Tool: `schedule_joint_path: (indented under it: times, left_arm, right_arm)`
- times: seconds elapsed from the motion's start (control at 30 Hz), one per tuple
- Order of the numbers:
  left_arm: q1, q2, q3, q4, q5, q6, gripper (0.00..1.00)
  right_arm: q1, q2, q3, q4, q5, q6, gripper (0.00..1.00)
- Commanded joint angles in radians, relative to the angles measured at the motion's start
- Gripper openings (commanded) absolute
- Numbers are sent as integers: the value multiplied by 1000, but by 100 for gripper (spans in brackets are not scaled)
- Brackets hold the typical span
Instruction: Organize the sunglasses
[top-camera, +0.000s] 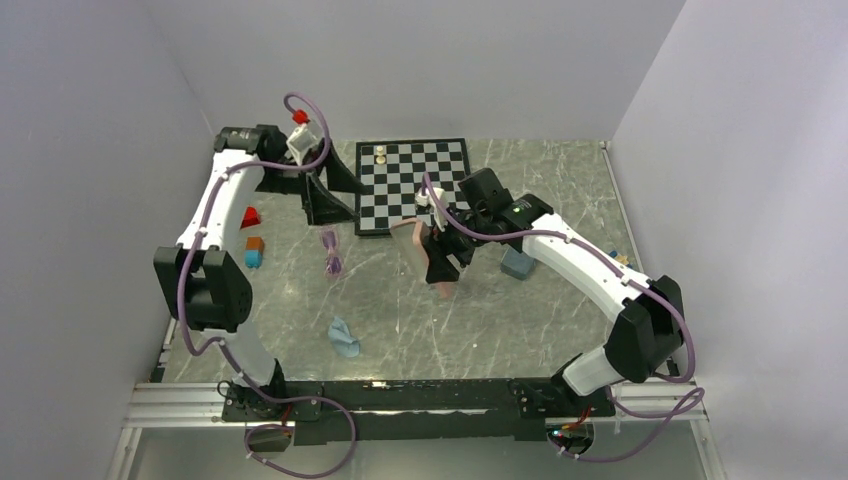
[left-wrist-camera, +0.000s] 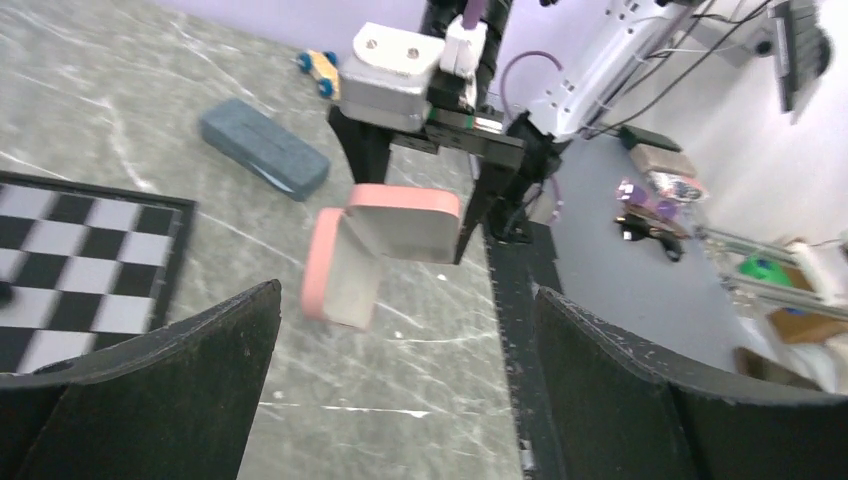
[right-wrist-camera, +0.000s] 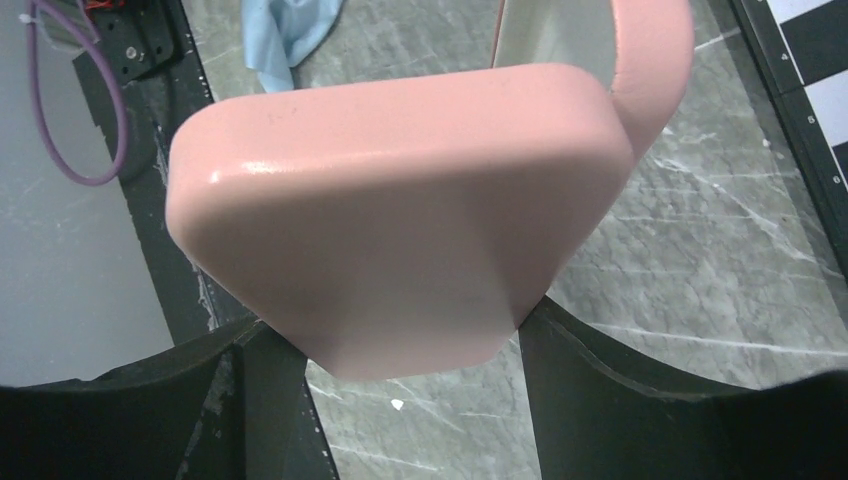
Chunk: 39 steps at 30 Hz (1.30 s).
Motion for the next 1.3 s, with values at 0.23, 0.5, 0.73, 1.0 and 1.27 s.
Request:
schedule_joint_path:
  times: [0.23,0.5,0.73,1.0,1.27]
  left_arm:
    - [21,-287,7,-6,190,1001,99]
    - [75,-173,-34,-5,210,1359,99]
    - [52,-194,-339,2047,-254,-1000,99]
    - [-16,-251,-354,1774,-1005,-1095,99]
    - [-9,-329,-540,2083,-243,-1441,99]
  right_arm:
    - [3,-102,-8,84,95,19,0]
    - [3,-128,-12,100,131,31,0]
    - [8,-111,2,68,148,35,0]
    - [12,-105,-8,80,140,33,0]
    - [12,-119,-10,84,138,47,0]
